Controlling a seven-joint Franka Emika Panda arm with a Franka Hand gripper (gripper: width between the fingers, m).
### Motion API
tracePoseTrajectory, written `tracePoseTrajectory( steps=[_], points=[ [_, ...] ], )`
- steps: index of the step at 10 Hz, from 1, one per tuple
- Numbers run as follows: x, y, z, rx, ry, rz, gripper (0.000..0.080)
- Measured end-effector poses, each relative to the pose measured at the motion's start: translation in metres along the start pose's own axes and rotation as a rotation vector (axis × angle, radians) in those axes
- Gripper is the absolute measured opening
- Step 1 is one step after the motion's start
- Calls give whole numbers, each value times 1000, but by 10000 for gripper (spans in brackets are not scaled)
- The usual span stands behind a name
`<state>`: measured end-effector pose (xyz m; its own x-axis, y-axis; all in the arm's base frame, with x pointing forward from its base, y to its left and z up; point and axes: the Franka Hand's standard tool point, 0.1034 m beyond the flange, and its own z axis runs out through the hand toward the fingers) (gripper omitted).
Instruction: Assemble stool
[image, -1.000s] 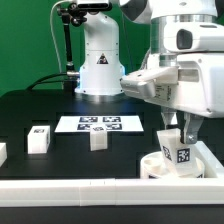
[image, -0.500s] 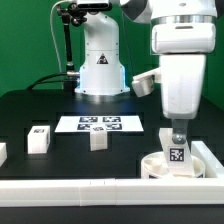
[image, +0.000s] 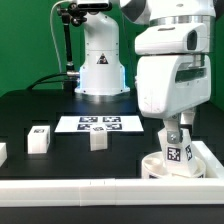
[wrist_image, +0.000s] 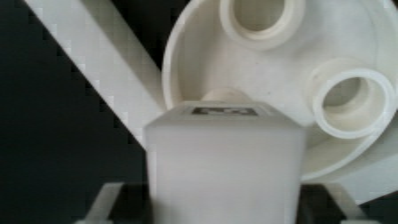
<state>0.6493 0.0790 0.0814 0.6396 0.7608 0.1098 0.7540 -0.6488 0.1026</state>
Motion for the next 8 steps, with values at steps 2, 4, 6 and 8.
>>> tracePoseTrajectory(
  steps=[2, 4, 6, 8],
  points=[
    [1, -1, 0, 4, 3, 78, 344],
    [2, -3, 0, 17, 10, 244, 344],
    [4, -5, 0, 30, 15, 413, 344],
    [7, -7, 1, 45, 30, 599, 344]
  ],
)
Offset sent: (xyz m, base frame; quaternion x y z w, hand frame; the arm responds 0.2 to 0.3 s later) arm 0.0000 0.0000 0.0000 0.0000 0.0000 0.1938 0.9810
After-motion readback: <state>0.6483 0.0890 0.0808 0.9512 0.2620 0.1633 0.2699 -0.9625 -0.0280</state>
